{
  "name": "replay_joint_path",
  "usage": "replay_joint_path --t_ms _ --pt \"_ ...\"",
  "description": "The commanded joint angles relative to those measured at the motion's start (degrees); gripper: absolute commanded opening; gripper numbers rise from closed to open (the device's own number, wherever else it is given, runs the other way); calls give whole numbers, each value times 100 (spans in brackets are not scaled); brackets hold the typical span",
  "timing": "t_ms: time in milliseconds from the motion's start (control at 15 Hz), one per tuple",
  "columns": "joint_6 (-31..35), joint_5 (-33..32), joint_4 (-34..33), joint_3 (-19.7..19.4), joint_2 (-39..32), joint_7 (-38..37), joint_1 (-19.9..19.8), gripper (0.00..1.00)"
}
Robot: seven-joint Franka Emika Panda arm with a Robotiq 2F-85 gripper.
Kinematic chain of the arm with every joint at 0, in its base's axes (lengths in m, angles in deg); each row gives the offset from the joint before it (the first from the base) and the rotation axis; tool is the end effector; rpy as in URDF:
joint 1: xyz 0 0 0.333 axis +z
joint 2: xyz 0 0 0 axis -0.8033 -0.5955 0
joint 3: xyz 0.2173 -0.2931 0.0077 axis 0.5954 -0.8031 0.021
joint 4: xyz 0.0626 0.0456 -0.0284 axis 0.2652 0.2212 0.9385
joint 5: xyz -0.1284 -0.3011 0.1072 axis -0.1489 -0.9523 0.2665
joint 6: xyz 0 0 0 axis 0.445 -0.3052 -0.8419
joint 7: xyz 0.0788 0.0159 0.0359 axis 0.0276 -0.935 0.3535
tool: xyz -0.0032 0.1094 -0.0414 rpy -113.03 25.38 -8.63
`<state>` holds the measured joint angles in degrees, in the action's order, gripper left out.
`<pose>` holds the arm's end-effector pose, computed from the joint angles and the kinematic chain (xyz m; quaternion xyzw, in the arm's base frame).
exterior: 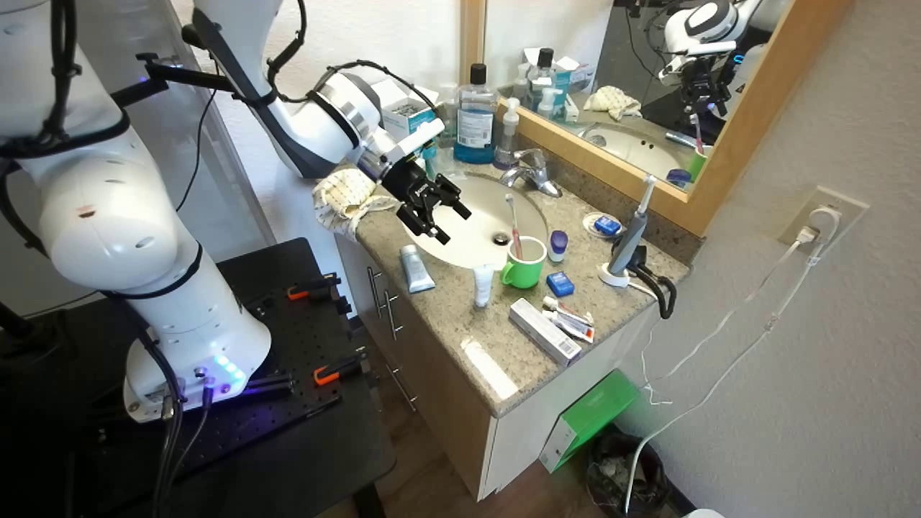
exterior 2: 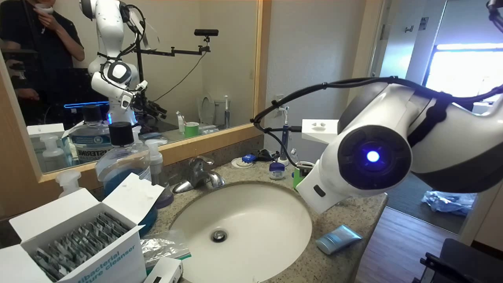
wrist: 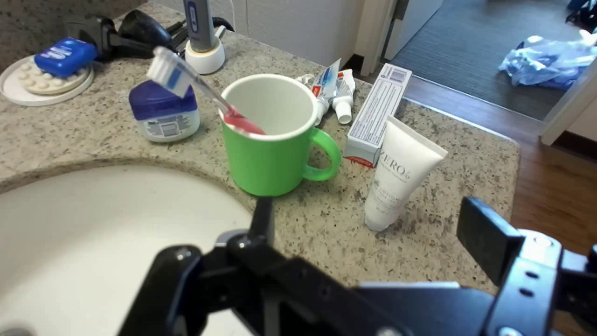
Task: Put the white tube upright
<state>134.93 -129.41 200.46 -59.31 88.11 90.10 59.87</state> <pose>0.3634 0.0598 0.3067 0.3882 0.7799 -0.2662 0.4126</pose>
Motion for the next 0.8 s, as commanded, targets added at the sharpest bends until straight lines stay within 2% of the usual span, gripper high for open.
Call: replay_joint_path --t_ms 0,467,733 --pt "29 520 261 76 701 837 260 100" --pt "-285 2371 -126 358 1193 2766 1012 100" --pt "-159 3376 -613 283 1213 3801 1209 100"
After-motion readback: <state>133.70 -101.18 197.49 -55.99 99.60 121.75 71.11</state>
